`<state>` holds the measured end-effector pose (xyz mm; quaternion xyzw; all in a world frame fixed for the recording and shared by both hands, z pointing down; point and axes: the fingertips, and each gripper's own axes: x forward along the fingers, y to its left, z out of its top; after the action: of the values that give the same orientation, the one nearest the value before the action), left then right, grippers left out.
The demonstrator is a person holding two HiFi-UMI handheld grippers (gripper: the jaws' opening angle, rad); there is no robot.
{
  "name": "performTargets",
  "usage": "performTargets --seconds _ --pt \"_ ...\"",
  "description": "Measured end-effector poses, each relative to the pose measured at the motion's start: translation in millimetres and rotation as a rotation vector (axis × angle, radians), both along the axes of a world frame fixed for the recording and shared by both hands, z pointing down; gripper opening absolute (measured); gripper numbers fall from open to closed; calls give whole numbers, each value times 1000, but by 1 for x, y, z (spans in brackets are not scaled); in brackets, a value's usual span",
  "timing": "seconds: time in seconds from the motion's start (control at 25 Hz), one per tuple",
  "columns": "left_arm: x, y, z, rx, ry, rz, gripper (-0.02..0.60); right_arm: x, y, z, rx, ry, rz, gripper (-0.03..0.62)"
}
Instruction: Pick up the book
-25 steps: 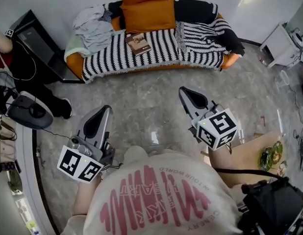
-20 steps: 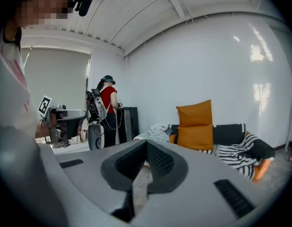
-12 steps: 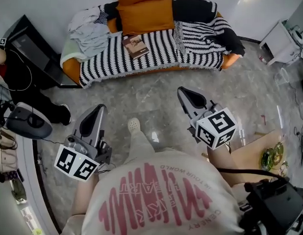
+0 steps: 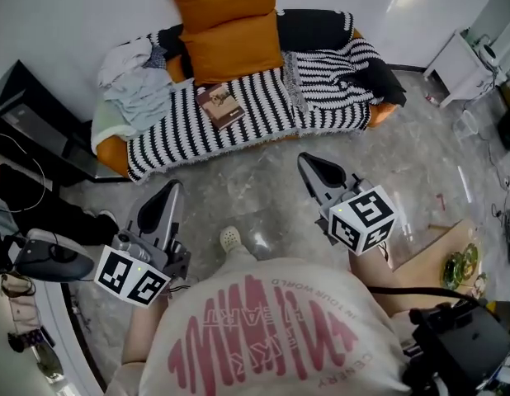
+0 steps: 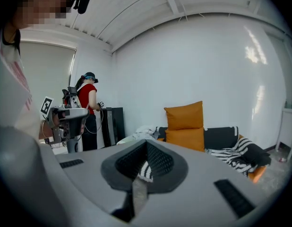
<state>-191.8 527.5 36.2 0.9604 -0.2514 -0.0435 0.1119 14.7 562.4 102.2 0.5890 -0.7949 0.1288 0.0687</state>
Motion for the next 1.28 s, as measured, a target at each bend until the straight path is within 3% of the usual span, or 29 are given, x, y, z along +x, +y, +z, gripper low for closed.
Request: performTargets --seconds 0.56,0.96,1.28 --pt "-2 -120 -15 68 -11 79 8 -9 -112 -8 54 -4 74 9" --pt "-5 -188 -13 76 -17 130 8 -18 -179 -9 50 15 111 9" --pt "-16 -222 -1 14 6 103 8 -28 -206 -1 -2 49 94 9"
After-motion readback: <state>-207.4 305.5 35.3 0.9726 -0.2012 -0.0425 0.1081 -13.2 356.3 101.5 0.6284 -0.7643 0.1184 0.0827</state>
